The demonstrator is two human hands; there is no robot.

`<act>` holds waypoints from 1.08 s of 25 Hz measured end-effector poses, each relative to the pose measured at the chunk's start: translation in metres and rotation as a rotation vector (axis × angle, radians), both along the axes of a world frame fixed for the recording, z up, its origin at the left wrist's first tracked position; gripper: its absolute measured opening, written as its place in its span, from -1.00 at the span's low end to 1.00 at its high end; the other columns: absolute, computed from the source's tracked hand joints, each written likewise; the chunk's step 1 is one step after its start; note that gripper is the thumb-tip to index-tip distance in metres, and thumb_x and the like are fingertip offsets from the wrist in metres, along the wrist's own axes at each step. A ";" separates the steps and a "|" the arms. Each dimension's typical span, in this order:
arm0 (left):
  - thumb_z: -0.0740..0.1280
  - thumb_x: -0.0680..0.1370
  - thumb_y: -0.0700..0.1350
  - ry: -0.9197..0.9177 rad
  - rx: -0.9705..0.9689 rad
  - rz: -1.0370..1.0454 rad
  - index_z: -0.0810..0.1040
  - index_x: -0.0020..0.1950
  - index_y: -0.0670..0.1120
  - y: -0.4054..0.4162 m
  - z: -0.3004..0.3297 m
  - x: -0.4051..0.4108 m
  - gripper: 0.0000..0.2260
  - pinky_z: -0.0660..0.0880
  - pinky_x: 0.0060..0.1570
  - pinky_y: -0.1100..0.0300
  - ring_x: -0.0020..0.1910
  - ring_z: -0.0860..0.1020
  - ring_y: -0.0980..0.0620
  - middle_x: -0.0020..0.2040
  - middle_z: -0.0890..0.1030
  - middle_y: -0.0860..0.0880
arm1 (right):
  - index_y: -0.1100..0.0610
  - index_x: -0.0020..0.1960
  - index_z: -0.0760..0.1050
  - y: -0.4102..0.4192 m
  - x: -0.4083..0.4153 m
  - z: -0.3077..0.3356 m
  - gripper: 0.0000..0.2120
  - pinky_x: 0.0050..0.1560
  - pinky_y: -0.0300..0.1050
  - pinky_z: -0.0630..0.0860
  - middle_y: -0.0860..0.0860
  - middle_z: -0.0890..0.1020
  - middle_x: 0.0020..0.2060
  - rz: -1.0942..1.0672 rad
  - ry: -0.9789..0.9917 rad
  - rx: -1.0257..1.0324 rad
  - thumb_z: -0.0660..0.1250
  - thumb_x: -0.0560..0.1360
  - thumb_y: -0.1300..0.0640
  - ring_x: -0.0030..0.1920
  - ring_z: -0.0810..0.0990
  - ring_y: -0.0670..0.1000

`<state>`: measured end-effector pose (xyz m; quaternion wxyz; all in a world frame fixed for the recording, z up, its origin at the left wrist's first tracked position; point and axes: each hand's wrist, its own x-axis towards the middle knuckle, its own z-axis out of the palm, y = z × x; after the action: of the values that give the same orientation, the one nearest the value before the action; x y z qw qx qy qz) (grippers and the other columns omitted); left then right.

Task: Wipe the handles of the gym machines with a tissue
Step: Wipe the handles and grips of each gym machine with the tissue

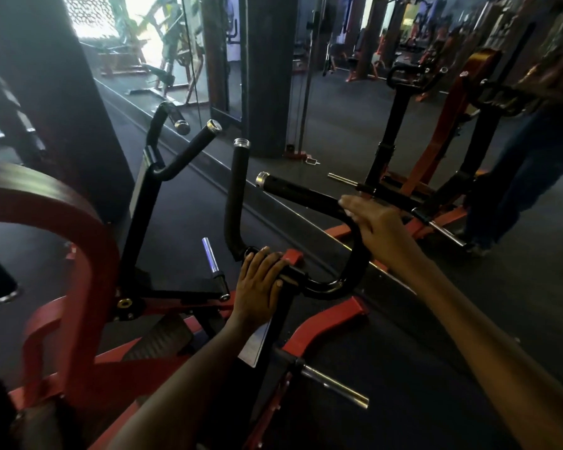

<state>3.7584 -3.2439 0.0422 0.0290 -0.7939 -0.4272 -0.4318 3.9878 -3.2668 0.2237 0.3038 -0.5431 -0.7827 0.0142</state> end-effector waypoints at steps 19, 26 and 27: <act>-0.03 0.66 0.06 -0.027 0.103 0.007 0.53 0.24 -0.08 0.006 -0.002 0.003 -0.58 0.23 0.40 -0.08 0.34 0.41 -0.15 0.19 0.59 -0.11 | 0.26 0.30 0.44 0.082 -0.082 0.036 -0.67 -0.03 -0.42 0.27 0.23 0.57 0.13 0.165 -0.196 -0.209 0.21 0.54 0.35 0.11 0.55 0.10; -0.04 0.67 0.06 -0.026 0.086 0.036 0.54 0.24 -0.09 0.004 -0.001 0.003 -0.57 0.21 0.41 -0.07 0.35 0.40 -0.14 0.20 0.58 -0.10 | 0.29 0.31 0.43 0.051 -0.021 0.021 -0.61 0.09 -0.55 0.17 0.26 0.53 0.22 0.094 -0.115 -0.079 0.18 0.51 0.47 0.19 0.53 0.14; -0.04 0.67 0.06 -0.025 0.089 0.035 0.53 0.24 -0.08 0.005 -0.003 0.003 -0.58 0.22 0.41 -0.08 0.35 0.40 -0.13 0.19 0.58 -0.10 | 0.29 0.31 0.44 0.054 -0.019 0.018 -0.63 0.07 -0.50 0.22 0.26 0.54 0.19 0.034 -0.115 -0.086 0.17 0.53 0.45 0.18 0.54 0.13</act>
<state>3.7616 -3.2393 0.0391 0.0664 -0.7788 -0.4219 -0.4594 3.9689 -3.2130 0.2418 0.2345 -0.5421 -0.8066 0.0218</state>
